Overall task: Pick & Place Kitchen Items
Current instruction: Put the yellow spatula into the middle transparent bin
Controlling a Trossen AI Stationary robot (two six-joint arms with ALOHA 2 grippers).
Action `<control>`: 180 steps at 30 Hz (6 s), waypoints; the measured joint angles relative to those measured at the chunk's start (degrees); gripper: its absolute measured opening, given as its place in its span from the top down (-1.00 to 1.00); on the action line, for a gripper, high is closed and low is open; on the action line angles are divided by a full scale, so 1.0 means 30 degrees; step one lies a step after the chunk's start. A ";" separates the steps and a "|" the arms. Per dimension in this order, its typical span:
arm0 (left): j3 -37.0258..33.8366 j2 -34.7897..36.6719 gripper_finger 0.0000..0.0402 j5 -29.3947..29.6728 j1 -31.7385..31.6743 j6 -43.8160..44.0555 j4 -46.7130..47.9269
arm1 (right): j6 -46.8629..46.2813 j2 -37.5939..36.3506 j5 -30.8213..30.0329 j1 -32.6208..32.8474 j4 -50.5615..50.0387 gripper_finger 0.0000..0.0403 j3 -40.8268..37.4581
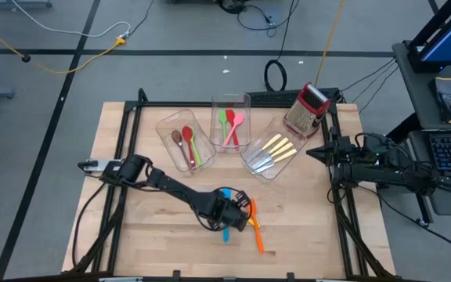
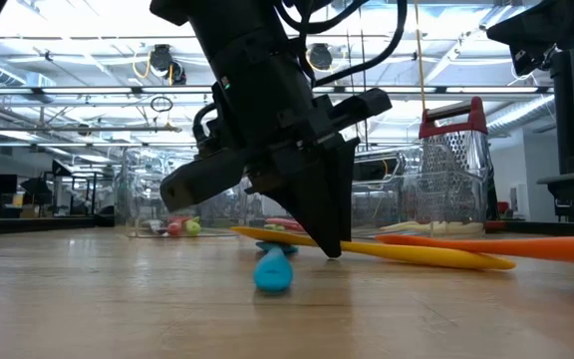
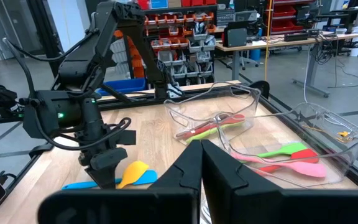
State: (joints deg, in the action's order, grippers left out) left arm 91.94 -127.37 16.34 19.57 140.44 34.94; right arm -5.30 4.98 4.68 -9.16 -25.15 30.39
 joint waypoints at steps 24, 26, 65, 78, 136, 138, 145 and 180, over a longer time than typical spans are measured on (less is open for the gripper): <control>0.1005 -0.0096 0.95 0.0801 0.0512 -0.0219 0.1217 | 0.0000 -0.0004 -0.0026 0.0004 0.0000 1.00 0.0000; 0.1013 -0.0096 0.95 0.0815 0.0524 -0.0217 0.1237 | 0.0000 0.0002 -0.0026 -0.0004 0.0000 1.00 0.0000; 0.2674 0.0789 0.97 0.2808 0.0801 -0.0826 0.3480 | 0.0011 -0.0004 -0.0026 0.0001 -0.0004 1.00 0.0000; 0.2674 0.3712 0.98 0.5433 0.0151 -0.5033 0.4552 | 0.0000 -0.0004 -0.0026 -0.0004 0.0000 1.00 0.0000; 0.2681 0.7115 0.99 -0.8322 -1.7017 -2.9836 0.1388 | -0.0006 -0.0004 -0.0121 -0.0004 -0.0019 1.00 -0.0002; 0.2681 0.6643 0.99 -0.8791 -1.7165 -2.9846 0.1380 | -0.0007 -0.0004 -0.0121 -0.0004 -0.0044 1.00 0.0000; 0.2681 0.5412 0.99 -0.9973 -1.7620 -3.0112 0.1321 | -0.0560 -0.0004 -0.0115 -0.0004 -0.0377 1.00 0.0000; 0.2673 0.1138 0.99 -1.1418 -1.7341 -3.0804 0.1601 | -0.1078 -0.0004 -0.0201 -0.0004 -0.0568 1.00 -0.0007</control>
State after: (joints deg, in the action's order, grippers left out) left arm 99.96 -123.95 -17.91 -32.45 48.03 39.74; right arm -8.54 4.97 4.08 -9.17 -26.85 30.37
